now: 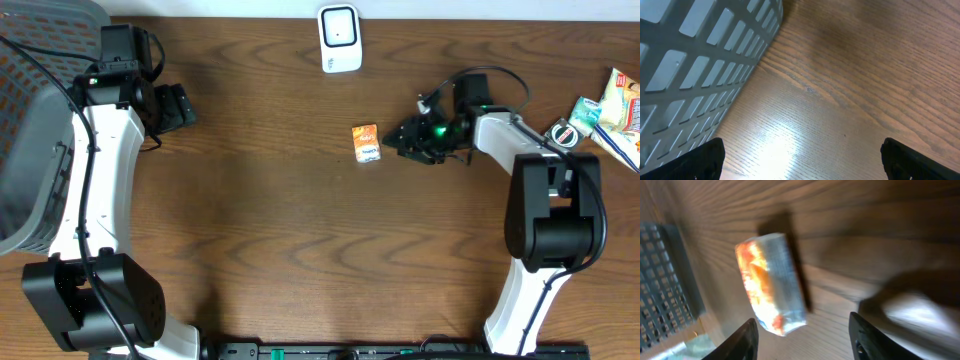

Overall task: Scan the item barcode
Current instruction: 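Lift the orange snack box and pull it right with the right gripper, then rotate the orange snack box in the right gripper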

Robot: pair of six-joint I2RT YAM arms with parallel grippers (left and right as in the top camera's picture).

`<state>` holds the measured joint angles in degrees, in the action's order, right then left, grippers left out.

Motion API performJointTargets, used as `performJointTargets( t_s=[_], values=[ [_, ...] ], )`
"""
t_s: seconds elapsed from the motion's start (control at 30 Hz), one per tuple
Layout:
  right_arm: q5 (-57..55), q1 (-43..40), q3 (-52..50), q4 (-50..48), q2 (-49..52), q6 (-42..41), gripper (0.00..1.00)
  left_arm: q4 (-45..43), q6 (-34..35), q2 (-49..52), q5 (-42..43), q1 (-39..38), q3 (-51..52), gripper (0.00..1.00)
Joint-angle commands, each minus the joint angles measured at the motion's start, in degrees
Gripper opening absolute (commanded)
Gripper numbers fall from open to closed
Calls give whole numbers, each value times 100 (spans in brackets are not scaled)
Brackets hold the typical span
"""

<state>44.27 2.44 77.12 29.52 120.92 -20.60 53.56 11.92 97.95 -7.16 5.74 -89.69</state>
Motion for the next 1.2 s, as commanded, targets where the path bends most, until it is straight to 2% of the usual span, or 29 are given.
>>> performJointTargets(
  t_s=[0.0,0.27,0.43,0.53,0.7,1.17],
  values=[
    [22,-52,85,-2,-332,-37,55,13,-50,55,13,13,28,97],
    [-715,247,85,-310,-407,-37,64,13,-50,55,13,13,28,97],
    [-1521,586,85,-315,-402,-39,75,13,-50,55,13,13,28,98],
    [-1858,761,85,-317,-402,-39,75,11,-50,55,13,13,28,98],
    [-2468,1080,85,-323,-402,-98,64,13,-50,55,13,13,28,98],
    [-2378,1290,74,-361,-356,-422,65,13,-50,55,13,13,28,98]
  ],
)
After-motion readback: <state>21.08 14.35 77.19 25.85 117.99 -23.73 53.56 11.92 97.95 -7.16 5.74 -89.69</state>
